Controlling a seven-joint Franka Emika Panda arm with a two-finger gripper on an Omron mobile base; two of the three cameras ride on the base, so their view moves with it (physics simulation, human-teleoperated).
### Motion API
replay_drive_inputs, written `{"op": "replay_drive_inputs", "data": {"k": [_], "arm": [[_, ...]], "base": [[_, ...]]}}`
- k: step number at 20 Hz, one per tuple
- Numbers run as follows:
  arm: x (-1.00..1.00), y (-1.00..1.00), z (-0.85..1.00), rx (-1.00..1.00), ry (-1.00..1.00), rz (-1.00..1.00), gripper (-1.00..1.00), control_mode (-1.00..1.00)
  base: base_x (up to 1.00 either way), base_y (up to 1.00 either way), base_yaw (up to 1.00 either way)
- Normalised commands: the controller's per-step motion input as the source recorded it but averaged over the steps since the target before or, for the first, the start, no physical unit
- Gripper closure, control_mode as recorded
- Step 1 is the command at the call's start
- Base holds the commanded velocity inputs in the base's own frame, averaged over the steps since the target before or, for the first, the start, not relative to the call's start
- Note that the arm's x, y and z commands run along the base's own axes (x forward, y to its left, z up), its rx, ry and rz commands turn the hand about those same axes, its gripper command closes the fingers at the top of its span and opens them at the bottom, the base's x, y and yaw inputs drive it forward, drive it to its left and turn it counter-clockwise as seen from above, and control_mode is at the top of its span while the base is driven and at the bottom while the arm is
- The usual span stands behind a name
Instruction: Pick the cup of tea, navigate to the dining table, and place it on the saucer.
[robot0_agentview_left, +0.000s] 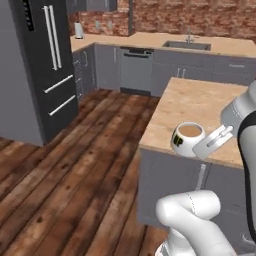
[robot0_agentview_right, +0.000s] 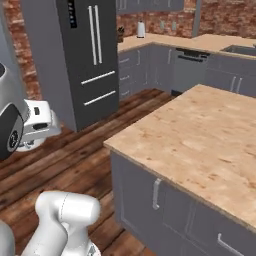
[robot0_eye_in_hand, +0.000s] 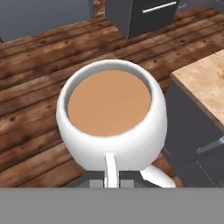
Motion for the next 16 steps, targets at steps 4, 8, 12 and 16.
{"op": "replay_drive_inputs", "data": {"k": [4, 8, 12, 16], "arm": [[0.00, 0.00, 0.00, 0.00, 0.00, 0.00, 1.00, 1.00], [0.00, 0.00, 0.00, 0.00, 0.00, 0.00, 1.00, 1.00], [0.00, 0.00, 0.00, 0.00, 0.00, 0.00, 1.00, 1.00], [0.00, 0.00, 0.00, 0.00, 0.00, 0.00, 1.00, 1.00]], "base": [[0.22, 0.00, -0.74], [0.16, 0.00, -0.62], [0.00, 0.30, -0.22], [0.00, 0.75, 0.00]]}}
